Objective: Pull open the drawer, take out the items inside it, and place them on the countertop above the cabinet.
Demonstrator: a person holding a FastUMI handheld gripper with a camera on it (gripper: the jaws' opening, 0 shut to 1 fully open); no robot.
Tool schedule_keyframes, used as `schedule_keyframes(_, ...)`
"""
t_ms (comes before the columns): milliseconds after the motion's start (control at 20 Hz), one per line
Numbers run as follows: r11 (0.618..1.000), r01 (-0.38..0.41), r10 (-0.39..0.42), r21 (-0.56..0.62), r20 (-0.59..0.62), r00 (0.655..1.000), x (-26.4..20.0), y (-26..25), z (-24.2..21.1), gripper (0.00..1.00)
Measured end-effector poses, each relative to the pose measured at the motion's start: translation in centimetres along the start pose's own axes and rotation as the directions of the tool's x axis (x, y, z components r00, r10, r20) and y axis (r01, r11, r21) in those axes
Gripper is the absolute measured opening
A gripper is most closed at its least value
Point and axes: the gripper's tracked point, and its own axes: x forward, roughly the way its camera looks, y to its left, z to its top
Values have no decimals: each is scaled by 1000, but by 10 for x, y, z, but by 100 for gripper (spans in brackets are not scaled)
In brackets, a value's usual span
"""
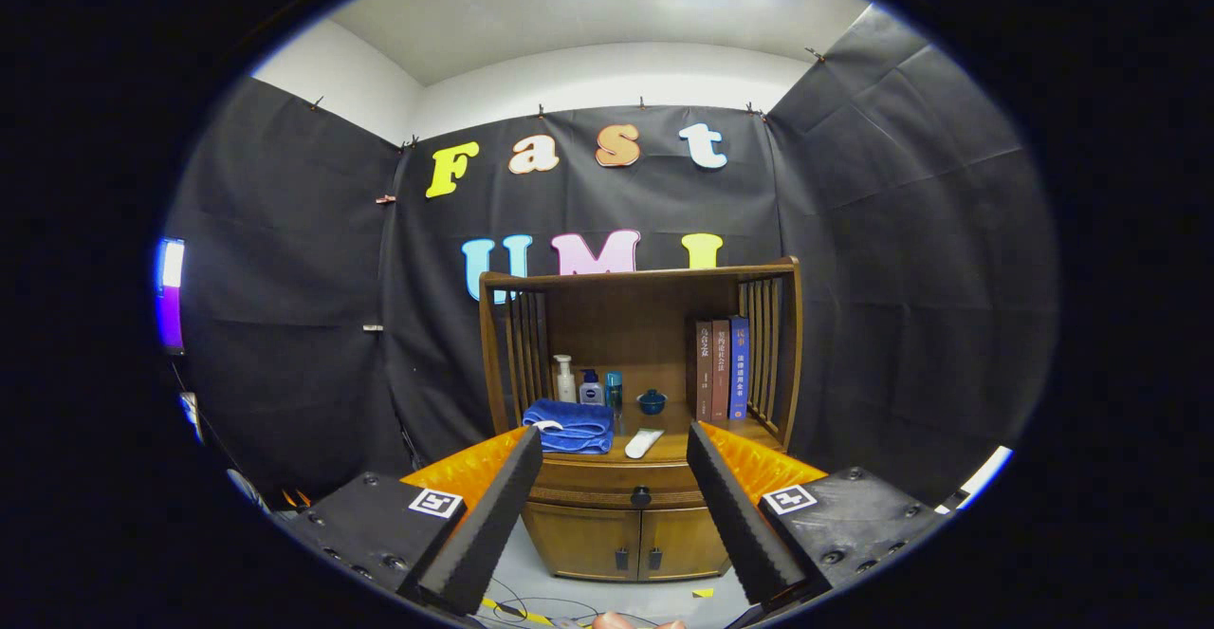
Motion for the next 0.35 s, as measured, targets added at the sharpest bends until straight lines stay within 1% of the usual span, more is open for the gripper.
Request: schedule_keyframes(350, 1000, 1, -1, -5, 2, 1000, 0, 0, 1, 99)
